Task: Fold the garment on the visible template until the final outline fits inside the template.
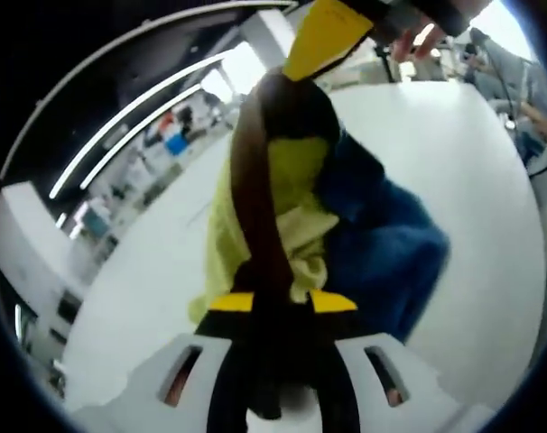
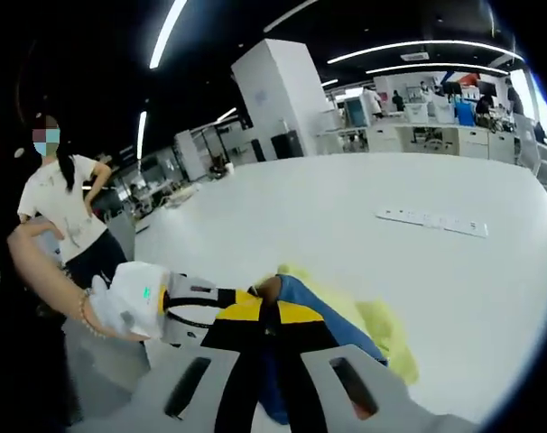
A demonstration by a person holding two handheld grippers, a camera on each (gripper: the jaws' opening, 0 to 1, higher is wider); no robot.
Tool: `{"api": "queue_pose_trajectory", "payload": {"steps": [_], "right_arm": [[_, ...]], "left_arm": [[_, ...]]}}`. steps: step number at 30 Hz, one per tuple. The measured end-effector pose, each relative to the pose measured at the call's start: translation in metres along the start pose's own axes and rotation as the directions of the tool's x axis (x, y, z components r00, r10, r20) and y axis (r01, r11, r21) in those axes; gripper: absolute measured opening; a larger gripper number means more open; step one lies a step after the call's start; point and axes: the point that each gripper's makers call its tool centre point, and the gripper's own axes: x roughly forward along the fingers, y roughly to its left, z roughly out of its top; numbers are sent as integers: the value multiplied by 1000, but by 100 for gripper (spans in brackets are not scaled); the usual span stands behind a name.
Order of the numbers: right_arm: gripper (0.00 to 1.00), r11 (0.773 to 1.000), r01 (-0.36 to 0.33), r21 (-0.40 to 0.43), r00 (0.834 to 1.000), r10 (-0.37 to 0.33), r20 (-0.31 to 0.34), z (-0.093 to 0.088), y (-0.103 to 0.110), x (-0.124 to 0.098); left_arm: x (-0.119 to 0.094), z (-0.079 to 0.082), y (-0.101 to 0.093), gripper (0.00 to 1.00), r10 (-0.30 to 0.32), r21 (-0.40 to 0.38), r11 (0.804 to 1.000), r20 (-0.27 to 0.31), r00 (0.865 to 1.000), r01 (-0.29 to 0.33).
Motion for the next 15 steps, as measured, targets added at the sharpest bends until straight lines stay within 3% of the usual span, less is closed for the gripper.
{"api": "queue_pose_trajectory", "payload": {"steps": [2,15], "right_arm": [[3,1000,-3,-1,1000,3,0,1,1,1],[3,1000,24,-4,1000,-24,-8,-3,-9,-1]], "left_arm": [[0,0,7,7,29,28,999,-2,1000,-29],[-10,8,19,0,30,19,999,41,999,-31]]}}
